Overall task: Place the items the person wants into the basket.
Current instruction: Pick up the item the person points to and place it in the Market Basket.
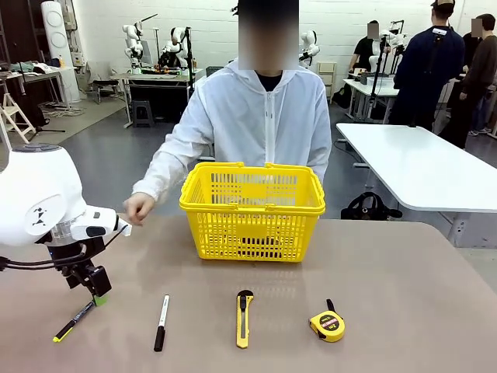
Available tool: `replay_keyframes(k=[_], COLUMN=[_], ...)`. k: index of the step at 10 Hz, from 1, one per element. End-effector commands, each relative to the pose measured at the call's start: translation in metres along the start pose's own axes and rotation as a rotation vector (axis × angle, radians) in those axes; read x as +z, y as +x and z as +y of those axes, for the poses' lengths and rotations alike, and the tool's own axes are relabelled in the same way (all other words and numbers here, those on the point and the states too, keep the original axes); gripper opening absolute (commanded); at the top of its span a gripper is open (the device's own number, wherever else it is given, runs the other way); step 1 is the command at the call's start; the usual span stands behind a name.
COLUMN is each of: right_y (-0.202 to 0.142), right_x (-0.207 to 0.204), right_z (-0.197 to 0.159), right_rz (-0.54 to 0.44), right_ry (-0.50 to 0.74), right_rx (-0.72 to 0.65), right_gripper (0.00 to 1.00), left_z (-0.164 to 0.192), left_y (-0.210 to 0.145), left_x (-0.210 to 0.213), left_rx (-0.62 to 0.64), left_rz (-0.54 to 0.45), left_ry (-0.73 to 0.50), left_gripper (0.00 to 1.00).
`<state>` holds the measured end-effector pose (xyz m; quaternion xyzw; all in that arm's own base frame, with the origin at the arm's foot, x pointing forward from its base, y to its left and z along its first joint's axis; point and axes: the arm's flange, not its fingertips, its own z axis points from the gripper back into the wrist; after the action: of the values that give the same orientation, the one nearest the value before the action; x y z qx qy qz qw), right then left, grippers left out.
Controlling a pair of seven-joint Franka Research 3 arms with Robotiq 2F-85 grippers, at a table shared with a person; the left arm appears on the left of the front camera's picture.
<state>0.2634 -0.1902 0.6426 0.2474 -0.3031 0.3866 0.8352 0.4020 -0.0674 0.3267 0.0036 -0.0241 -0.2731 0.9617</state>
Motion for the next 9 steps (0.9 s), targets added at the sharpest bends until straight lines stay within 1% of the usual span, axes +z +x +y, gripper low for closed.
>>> replay_keyframes(k=[1, 4, 6, 7, 9], right_y=[0.001, 0.001, 0.001, 0.001, 0.001], right_x=[0.0, 0.0, 0.0, 0.0, 0.0], right_z=[0.0, 0.0, 0.0, 0.0, 0.0], right_rz=[-0.022, -0.022, -0.022, -0.022, -0.022], right_ry=[0.013, 0.013, 0.013, 0.013, 0.013], right_rx=[0.014, 0.014, 0.014, 0.014, 0.014], right_gripper=[1.0, 1.0, 1.0, 1.0, 1.0], left_z=[-0.001, -0.001, -0.001, -0.006, -0.001], left_y=[-0.001, -0.001, 0.0, -0.002, 0.004], left_x=[0.007, 0.007, -0.004, -0.009, -0.014], left_rx=[-0.002, -0.002, -0.021, -0.013, -0.023], left_rz=[-0.001, -0.001, -0.016, -0.014, 0.01], left_ry=[0.001, 0.001, -0.007, -0.008, -0.014], left_gripper=[1.0, 1.0, 1.0, 1.0, 1.0])
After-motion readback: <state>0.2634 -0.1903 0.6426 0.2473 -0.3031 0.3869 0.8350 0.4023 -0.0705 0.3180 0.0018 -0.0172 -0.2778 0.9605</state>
